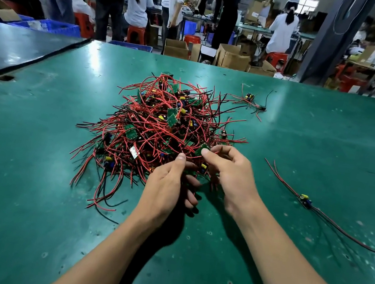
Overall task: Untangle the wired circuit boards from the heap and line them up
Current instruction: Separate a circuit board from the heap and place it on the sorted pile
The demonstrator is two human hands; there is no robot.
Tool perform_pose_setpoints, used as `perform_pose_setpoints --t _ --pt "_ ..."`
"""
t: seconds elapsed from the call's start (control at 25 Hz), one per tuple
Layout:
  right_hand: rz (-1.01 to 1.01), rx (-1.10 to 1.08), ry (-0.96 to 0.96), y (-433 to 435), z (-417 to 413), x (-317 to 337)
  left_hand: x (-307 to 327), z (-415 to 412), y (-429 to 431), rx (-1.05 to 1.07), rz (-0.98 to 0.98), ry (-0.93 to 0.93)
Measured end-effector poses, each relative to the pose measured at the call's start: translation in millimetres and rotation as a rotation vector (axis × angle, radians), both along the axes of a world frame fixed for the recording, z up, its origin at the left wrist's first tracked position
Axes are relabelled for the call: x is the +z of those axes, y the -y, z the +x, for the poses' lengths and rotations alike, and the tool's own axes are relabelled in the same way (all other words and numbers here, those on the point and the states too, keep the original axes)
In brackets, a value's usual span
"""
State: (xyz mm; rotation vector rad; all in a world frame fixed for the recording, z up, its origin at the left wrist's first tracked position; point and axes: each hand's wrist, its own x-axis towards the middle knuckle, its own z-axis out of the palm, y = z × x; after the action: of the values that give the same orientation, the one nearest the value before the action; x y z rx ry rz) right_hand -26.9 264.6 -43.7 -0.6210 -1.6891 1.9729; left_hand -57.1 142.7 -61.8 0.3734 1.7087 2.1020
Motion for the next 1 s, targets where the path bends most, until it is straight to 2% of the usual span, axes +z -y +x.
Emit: perform_pose_setpoints --t 0.24,0.32,0.4,0.52,0.6,0.84,1.0 --pt "-0.347 -0.021 -0.118 -29 35 -2 -1 -1 2 -0.008 0.016 0.035" --pt "-0.496 -0.010 -0.142 -37 50 -6 -2 -1 1 -0.025 -0.019 0.010" --pt "-0.587 0.092 -0.108 -35 59 -11 -5 1 1 -0.035 -0.082 -0.078" --pt "-0.448 0.271 -0.040 -20 59 -15 -10 4 -3 -0.007 -0.147 -0.314" --pt "-0.301 0.281 -0.011 -8 55 -19 -14 5 -6 0.025 -0.148 -0.385" --pt "-0.325 0.237 -0.103 -4 58 -20 -17 7 -16 -0.003 -0.039 -0.342" --pt "0.049 0.209 -0.086 -9 59 -27 -13 9 -7 -0.024 -0.083 -0.287"
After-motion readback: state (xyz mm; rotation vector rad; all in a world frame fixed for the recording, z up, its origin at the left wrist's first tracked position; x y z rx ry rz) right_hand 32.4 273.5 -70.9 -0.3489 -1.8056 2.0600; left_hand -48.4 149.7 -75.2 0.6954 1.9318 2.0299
